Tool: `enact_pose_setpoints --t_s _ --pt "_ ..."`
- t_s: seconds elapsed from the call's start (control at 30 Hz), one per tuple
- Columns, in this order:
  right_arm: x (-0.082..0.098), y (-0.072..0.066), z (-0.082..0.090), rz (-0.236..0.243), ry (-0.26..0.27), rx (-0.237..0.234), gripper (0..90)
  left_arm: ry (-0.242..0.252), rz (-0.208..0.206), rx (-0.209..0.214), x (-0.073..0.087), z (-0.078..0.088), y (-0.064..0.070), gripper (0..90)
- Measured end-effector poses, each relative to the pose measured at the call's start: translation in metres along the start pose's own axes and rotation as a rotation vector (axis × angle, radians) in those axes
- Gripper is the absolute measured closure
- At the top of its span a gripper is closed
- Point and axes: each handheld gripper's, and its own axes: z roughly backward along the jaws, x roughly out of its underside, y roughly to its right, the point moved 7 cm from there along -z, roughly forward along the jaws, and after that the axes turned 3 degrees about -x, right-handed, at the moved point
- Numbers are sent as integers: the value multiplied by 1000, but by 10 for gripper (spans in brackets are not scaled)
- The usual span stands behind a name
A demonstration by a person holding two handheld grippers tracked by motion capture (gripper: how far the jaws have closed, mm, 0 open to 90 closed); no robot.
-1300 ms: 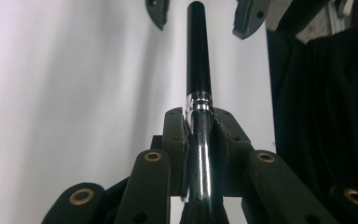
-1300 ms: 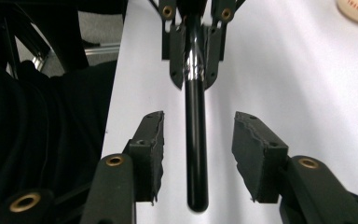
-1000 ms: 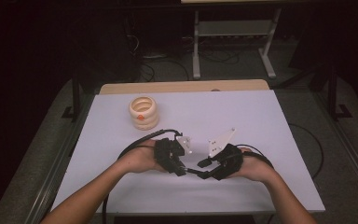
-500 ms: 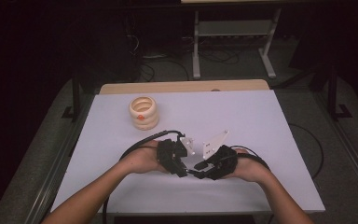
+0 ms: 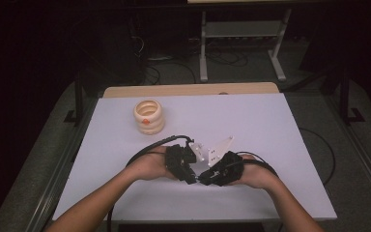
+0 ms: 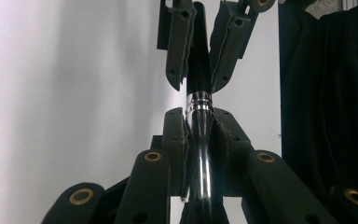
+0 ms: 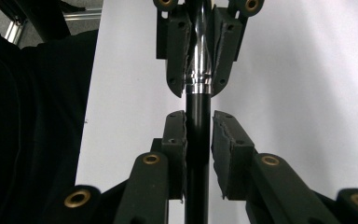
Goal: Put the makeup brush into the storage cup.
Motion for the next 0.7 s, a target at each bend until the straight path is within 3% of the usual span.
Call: enact_pose_setpoints --t_s 0.43,0.5,0.53,0.7 --pt "1 0 -3 -16 -6 -25 784 27 13 -2 -1 0 -1 757" --pt "2 1 -3 -7 -10 -23 785 44 26 5 -1 0 -2 641" --pt "2 1 -3 -7 -10 -23 785 49 28 -7 -1 1 -3 641" --pt "4 5 1 1 -6 -1 784 101 49 -17 -2 6 -6 413"
